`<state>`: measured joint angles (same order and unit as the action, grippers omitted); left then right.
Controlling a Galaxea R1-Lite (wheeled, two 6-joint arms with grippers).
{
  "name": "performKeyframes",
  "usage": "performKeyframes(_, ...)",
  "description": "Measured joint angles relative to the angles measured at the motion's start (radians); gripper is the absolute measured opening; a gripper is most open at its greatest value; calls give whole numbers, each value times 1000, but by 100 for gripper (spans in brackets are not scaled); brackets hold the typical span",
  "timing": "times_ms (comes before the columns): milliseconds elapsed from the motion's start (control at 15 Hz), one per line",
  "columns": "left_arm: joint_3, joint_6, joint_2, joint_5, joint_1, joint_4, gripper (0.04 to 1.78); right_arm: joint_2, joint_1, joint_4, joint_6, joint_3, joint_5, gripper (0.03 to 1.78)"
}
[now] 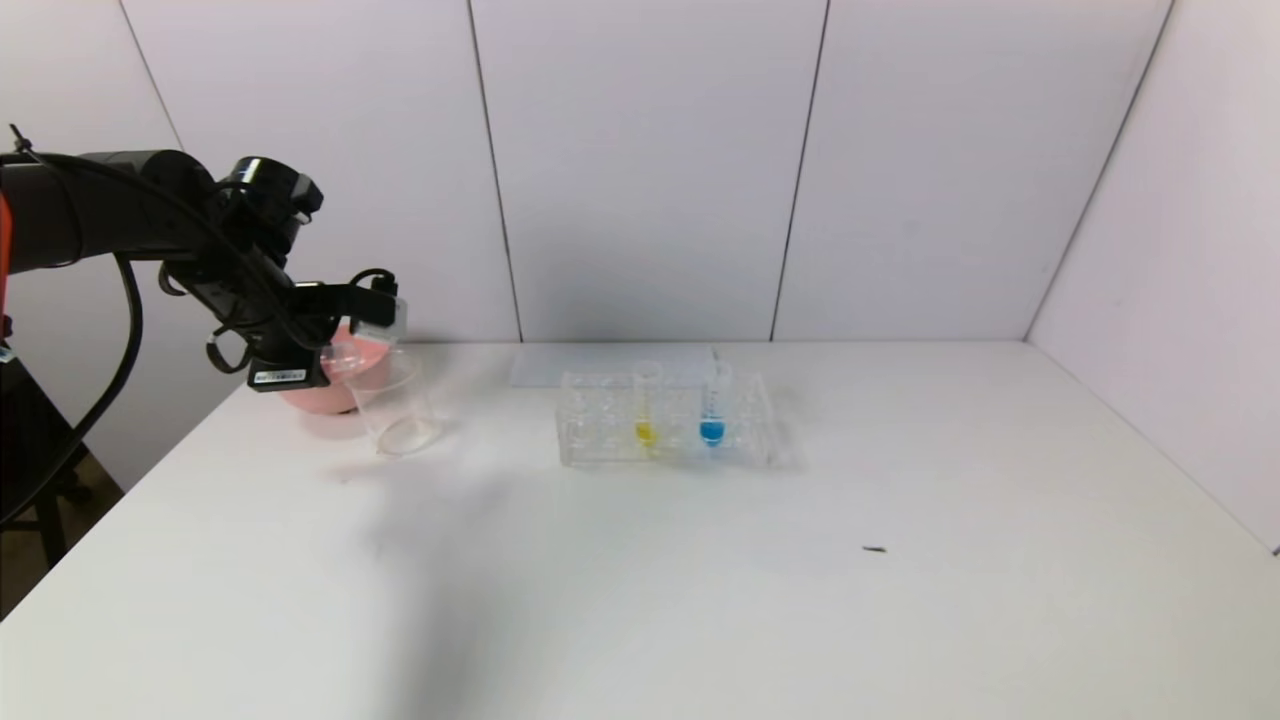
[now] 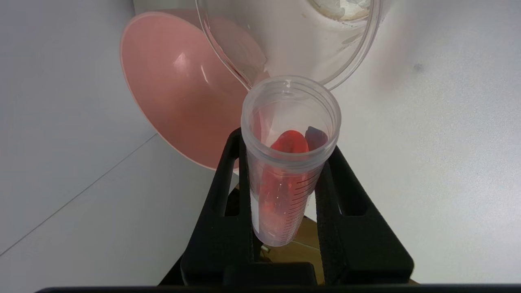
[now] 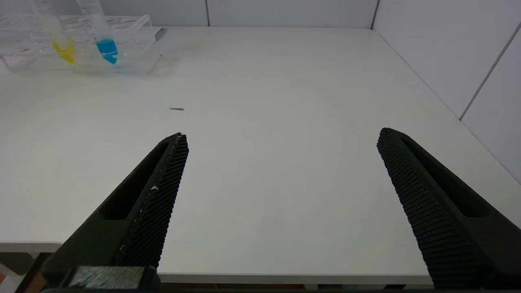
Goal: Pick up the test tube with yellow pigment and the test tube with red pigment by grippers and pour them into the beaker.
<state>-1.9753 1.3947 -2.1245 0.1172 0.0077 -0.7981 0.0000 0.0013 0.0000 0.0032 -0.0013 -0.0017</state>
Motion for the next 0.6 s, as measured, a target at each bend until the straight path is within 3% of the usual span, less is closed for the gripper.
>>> performKeyframes(600,-7,28,-11,63,-15,11,46,0,0,0,0,0,0,170)
